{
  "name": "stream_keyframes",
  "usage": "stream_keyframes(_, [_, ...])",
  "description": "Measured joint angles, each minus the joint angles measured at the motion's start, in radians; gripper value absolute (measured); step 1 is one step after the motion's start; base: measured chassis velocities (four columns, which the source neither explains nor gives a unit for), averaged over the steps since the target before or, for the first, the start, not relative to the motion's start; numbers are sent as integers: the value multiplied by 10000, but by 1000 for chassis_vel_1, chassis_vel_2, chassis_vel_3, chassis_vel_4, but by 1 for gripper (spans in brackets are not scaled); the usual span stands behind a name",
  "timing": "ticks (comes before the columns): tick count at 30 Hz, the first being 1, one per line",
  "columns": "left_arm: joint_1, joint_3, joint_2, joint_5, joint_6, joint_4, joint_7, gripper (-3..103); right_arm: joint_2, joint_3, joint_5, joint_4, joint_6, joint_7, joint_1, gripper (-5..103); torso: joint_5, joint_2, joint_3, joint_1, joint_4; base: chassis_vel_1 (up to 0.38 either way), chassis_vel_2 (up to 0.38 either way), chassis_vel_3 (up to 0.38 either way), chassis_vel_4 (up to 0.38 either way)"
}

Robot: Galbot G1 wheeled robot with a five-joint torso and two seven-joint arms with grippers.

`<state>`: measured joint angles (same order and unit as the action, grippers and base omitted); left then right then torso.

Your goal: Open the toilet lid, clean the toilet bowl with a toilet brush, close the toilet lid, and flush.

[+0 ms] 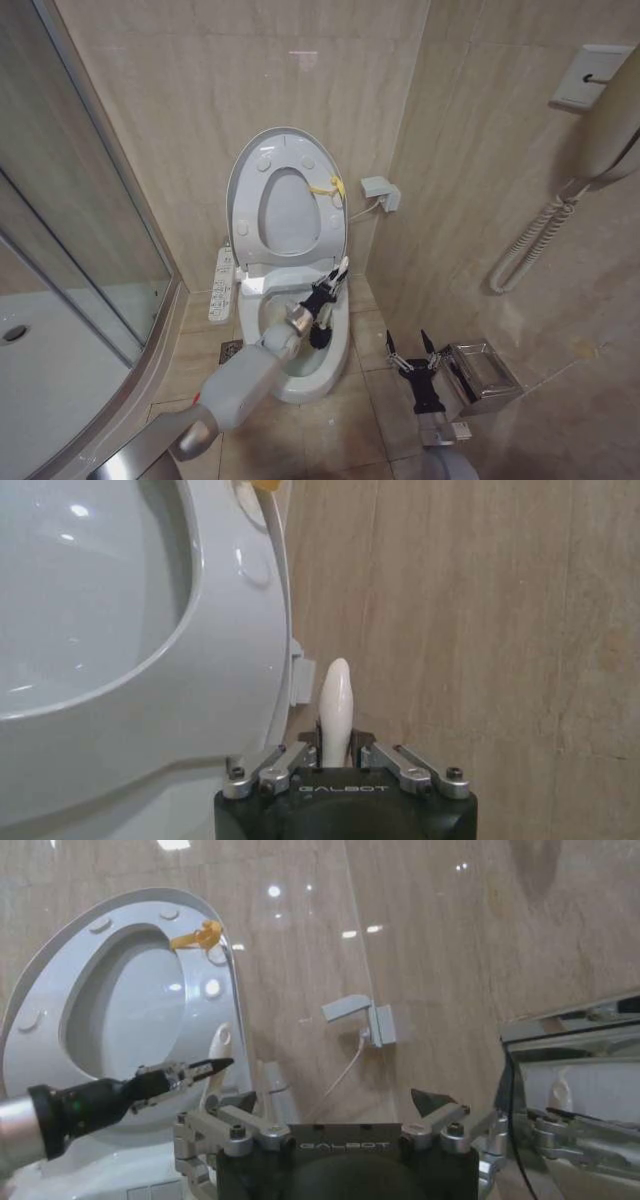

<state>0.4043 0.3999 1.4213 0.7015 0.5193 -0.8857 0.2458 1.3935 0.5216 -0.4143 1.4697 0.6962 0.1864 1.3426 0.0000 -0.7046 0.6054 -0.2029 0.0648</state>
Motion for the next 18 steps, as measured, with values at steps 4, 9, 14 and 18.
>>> stream_keyframes(4, [228, 50, -156, -148, 29, 486, 42, 19, 7, 14, 5, 12, 0, -1, 69, 100, 0, 0, 0, -1, -9, 0, 0, 0, 0])
stream_keyframes(9, [561, 108, -301, -343, 106, 372, 58, 19, -21, 35, 5, -10, 3, -6, 50, 100, 0, 0, -1, 1, -14, 0, 0, 0, 0])
stream_keyframes(14, [267, -56, 129, -457, 78, -177, -9, 19, -12, 12, 63, 4, -4, -9, 75, 100, 0, 0, 0, 0, 3, 0, 0, 0, 0])
stream_keyframes(18, [324, -179, 246, -692, 107, 119, 21, 19, -29, -20, 101, -31, -6, -11, 68, 100, 0, 0, 0, 0, 0, 0, 0, 0, 0])
